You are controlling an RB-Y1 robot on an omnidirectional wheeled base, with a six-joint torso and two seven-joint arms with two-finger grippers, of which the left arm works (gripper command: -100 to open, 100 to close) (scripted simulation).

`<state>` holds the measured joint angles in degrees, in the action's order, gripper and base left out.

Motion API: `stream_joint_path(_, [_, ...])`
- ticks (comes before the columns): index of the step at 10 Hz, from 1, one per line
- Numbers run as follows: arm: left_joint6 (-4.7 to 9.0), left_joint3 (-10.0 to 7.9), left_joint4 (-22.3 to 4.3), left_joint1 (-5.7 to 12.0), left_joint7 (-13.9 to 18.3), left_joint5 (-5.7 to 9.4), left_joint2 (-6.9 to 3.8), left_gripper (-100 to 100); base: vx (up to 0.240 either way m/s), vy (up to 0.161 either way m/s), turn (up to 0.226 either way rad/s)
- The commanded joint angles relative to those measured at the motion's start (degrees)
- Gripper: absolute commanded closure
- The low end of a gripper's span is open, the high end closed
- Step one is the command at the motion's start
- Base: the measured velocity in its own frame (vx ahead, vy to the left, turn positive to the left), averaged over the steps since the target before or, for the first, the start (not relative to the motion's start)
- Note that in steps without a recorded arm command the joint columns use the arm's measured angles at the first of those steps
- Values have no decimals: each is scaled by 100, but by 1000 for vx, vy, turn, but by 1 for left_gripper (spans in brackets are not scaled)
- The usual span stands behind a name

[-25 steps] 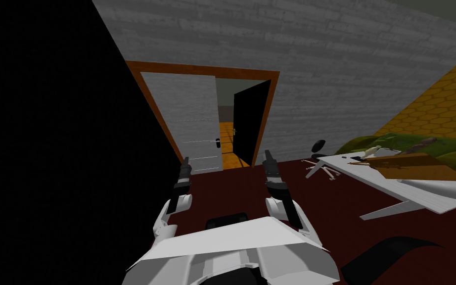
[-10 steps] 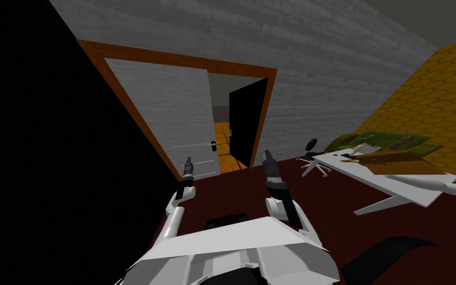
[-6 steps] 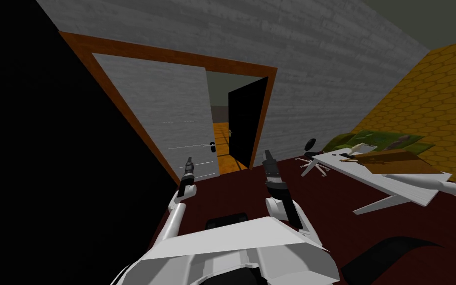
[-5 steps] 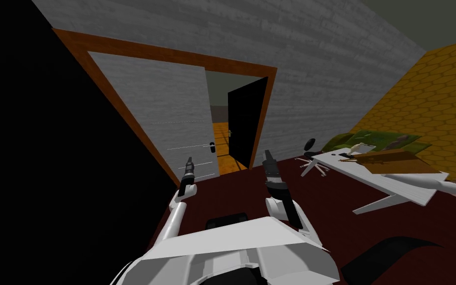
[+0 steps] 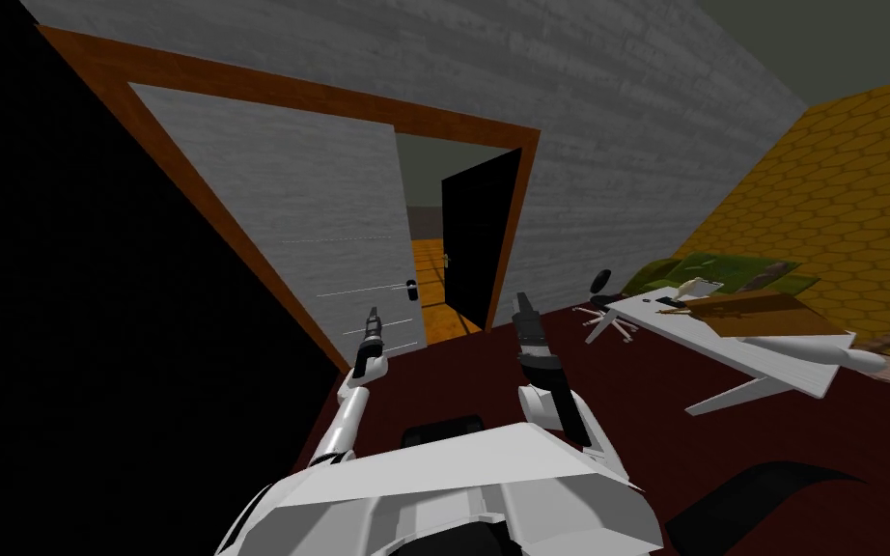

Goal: Push the door open

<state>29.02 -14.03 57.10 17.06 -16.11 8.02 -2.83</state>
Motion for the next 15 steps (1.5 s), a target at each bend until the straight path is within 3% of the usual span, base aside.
stream_joint_path(1, [18, -76, -273, 169, -66, 53, 44, -100, 93, 24, -60])
stream_joint_path(6, [89, -282, -1068, 658, -207, 206, 159, -100, 95, 18, -54])
stream_joint_path(7, [89, -282, -1068, 658, -207, 206, 159, -100, 69, 10, -14])
stream_joint_path(11, [138, -424, -1620, 997, -305, 312, 261, -100, 73, 17, -42])
stream_joint_path(14, [192, -581, -2226, 1369, -412, 428, 409, -100, 131, 29, -58])
stream_joint_path(15, [192, -581, -2226, 1369, -412, 428, 409, -100, 120, 32, -35])
